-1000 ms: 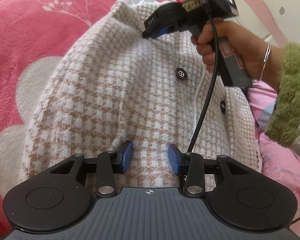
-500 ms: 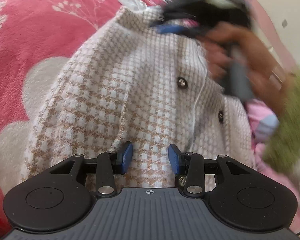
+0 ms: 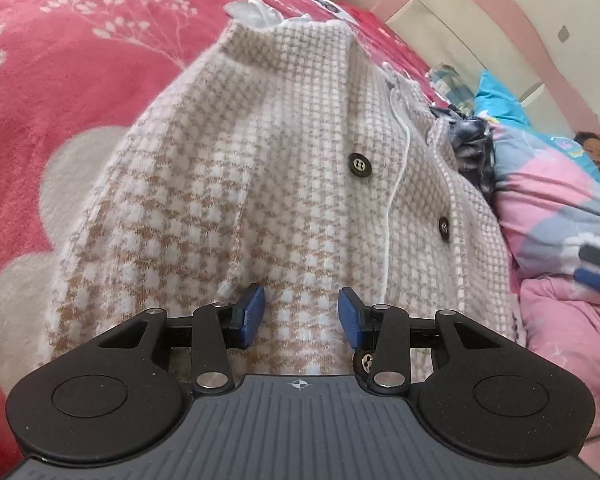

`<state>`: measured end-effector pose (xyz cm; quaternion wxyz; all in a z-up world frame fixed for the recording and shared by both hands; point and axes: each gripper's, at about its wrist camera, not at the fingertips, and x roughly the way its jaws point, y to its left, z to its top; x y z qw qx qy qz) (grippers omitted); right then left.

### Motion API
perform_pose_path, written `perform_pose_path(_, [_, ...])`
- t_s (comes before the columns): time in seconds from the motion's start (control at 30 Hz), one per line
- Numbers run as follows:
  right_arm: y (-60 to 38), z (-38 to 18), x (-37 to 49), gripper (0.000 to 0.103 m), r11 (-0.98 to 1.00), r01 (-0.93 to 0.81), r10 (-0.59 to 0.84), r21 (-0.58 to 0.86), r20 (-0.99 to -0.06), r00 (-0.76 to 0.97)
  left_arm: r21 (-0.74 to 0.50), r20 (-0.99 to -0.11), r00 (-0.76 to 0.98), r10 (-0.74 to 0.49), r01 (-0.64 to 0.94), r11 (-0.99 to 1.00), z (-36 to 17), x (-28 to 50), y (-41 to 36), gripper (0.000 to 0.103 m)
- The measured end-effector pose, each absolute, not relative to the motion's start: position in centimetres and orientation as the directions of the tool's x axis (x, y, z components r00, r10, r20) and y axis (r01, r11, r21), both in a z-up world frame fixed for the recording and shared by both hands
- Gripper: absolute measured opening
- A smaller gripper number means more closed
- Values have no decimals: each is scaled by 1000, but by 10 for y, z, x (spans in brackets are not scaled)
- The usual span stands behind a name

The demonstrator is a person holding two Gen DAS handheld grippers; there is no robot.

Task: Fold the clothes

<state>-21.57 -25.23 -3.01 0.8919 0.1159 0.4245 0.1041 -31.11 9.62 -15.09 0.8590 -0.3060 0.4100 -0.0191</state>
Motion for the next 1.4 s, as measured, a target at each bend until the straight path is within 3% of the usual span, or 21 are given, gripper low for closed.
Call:
perform_pose_path(0.23, [-225, -73, -174, 28, 943, -232, 334, 241, -702, 630, -483, -687, 681, -252, -170, 859, -122, -301, 97, 41])
perform_pose_path(0.33, [-206, -87, -150, 18, 927, -295, 371, 232, -689, 623, -489, -696, 645, -314, -106, 865, -128, -280, 91, 41])
perform_pose_path(0.43, [-188, -91, -127, 11, 911, -347, 402, 224, -673, 621, -519, -741, 537, -403, -76, 851, -149, -264, 82, 41])
perform_pose_path(0.57, [-171, -85, -90, 9, 907, -371, 404, 200, -663, 630, -506, -762, 515, -392, -96, 857, -142, -255, 79, 41])
perform_pose_path(0.63, [-170, -80, -62, 9, 910, -356, 403, 213, -657, 637, -532, -763, 507, -402, -139, 835, -133, -240, 87, 41])
perform_pose_path(0.77, [-177, -71, 13, 12, 899, -323, 438, 296, -621, 650, -552, -695, 576, -431, -42, 833, -110, -141, 100, 41])
perform_pose_path(0.87, [-182, -73, 85, 22, 874, -320, 485, 366, -603, 634, -559, -638, 621, -455, 31, 828, -93, -67, 110, 42])
perform_pose_path(0.97, [-174, -83, 150, 30, 875, -355, 483, 329, -647, 590, -560, -579, 660, -478, 104, 822, -76, 8, 119, 44])
perform_pose_path(1.17, [-168, -116, 229, 38, 898, -323, 425, 298, -780, 459, -602, -599, 641, -480, 35, 798, -113, 131, 113, 43])
perform_pose_path(1.3, [-176, -128, 246, 38, 879, -293, 471, 377, -787, 399, -589, -612, 679, -406, -49, 806, -124, 165, 120, 44])
perform_pose_path(1.4, [-183, -133, 255, 38, 863, -267, 502, 428, -781, 372, -565, -692, 593, -412, -89, 820, -141, 198, 123, 44])
